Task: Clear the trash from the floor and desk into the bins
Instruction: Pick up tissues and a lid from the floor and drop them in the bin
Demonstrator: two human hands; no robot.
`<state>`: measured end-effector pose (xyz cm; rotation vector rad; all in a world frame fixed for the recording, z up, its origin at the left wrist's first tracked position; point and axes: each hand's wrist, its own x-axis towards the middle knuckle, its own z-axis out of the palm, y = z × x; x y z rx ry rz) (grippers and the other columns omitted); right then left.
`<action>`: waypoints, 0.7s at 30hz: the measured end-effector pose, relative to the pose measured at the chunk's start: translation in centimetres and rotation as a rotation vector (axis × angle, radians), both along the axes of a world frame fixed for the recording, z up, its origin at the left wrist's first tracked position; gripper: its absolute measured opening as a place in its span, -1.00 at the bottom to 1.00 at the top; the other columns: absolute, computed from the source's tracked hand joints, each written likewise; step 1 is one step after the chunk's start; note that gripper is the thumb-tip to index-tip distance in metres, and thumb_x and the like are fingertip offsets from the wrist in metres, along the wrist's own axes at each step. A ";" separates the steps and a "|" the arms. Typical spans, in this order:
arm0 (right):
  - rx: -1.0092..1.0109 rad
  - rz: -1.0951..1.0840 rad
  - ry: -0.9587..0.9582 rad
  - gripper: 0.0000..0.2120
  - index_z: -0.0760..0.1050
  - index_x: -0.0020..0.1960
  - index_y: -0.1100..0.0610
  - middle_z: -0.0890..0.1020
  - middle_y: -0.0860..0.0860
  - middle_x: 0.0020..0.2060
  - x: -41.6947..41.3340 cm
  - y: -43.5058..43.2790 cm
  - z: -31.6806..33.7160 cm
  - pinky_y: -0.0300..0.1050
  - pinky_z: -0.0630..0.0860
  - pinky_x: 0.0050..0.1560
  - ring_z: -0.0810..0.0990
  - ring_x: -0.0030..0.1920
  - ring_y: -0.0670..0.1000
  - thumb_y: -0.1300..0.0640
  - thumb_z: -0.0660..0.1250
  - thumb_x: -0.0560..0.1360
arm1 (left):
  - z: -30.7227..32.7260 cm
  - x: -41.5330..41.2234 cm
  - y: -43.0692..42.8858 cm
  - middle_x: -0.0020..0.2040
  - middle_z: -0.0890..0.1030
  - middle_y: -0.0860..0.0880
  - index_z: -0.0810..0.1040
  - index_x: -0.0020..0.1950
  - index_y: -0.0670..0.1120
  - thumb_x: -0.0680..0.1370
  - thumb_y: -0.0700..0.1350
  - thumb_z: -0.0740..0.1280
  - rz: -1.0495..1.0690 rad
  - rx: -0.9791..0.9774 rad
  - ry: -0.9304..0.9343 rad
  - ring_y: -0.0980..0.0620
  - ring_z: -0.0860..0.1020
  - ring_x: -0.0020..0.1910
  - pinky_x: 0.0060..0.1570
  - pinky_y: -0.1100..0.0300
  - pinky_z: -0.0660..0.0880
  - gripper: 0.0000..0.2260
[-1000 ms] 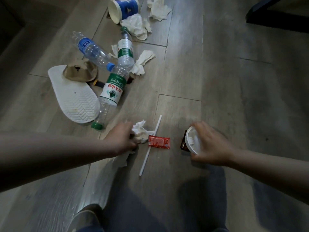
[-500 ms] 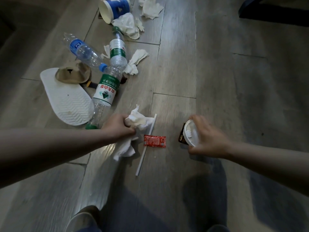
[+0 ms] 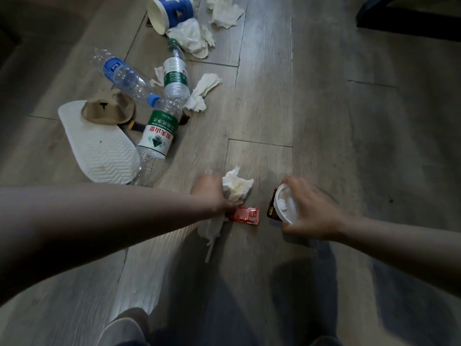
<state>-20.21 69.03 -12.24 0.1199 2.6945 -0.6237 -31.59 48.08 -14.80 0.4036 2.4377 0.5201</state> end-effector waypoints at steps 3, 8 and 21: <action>0.007 -0.004 -0.002 -0.14 0.13 0.38 -0.03 0.35 -0.04 0.19 -0.1 0.3 -0.1 -0.16 0.40 0.01 0.37 0.10 -0.06 -0.09 0.50 0.21 | 0.0 -0.4 0.5 -0.06 0.51 -0.06 0.49 0.09 -0.13 0.38 -0.02 0.50 -0.029 -0.077 0.005 0.02 0.47 -0.13 -0.27 0.19 0.37 -0.62; -0.008 -0.012 -0.019 -0.12 0.10 0.40 -0.03 0.33 -0.02 0.25 -0.2 0.2 0.3 -0.02 0.47 0.14 0.39 0.19 0.02 -0.08 0.49 0.22 | -0.5 -0.7 0.9 -0.11 0.56 -0.05 0.54 0.00 -0.11 0.43 -0.06 0.46 -0.055 -0.130 0.045 0.02 0.52 -0.16 -0.34 0.20 0.36 -0.78; 0.018 -0.038 -0.002 -0.11 0.11 0.37 -0.04 0.33 -0.06 0.20 -0.1 0.2 0.7 -0.02 0.48 0.06 0.43 0.15 0.03 -0.16 0.43 0.14 | 0.3 -2.9 -0.5 -0.03 0.59 -0.13 0.49 0.01 -0.15 0.37 -0.09 0.53 0.123 0.034 -0.269 -0.09 0.58 -0.01 0.03 -0.01 0.58 -0.67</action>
